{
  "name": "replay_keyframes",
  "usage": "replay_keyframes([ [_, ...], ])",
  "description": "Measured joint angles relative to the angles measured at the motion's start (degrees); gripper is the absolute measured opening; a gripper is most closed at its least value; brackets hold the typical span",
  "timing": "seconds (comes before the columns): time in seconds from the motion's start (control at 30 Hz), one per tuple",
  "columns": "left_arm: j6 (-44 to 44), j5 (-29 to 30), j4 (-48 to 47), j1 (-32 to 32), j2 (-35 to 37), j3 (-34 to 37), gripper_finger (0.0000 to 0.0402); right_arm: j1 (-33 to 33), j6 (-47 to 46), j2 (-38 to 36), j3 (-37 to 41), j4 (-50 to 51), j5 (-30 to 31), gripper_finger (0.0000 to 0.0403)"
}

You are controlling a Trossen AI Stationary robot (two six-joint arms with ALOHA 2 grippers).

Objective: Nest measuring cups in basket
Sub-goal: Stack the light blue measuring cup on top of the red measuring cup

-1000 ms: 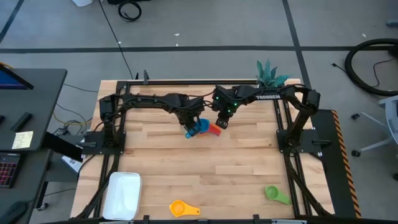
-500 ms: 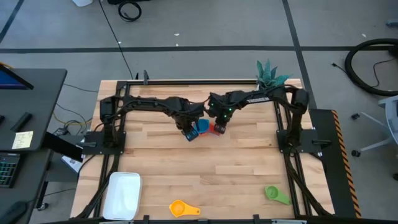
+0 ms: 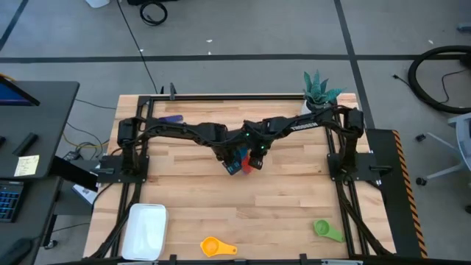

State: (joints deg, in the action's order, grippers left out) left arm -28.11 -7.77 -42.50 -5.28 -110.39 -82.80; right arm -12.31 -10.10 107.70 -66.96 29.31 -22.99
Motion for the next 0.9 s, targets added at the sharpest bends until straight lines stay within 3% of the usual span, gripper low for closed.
replay_keyframes([
  [0.33,-3.2,0.1,1.95,1.81,0.04,0.08,0.0091,1.21,-2.06,0.09,0.22,-2.82,0.94,0.0001],
  [0.67,-4.21,0.28,-4.39,3.49,0.26,-0.05,0.0091,0.87,-1.06,0.09,-0.15,-0.65,0.37,0.0001],
  [0.9,-2.71,2.9,-0.96,4.96,-0.5,-0.03,0.0091,2.53,-1.38,0.09,-0.09,-2.09,0.13,0.0002],
])
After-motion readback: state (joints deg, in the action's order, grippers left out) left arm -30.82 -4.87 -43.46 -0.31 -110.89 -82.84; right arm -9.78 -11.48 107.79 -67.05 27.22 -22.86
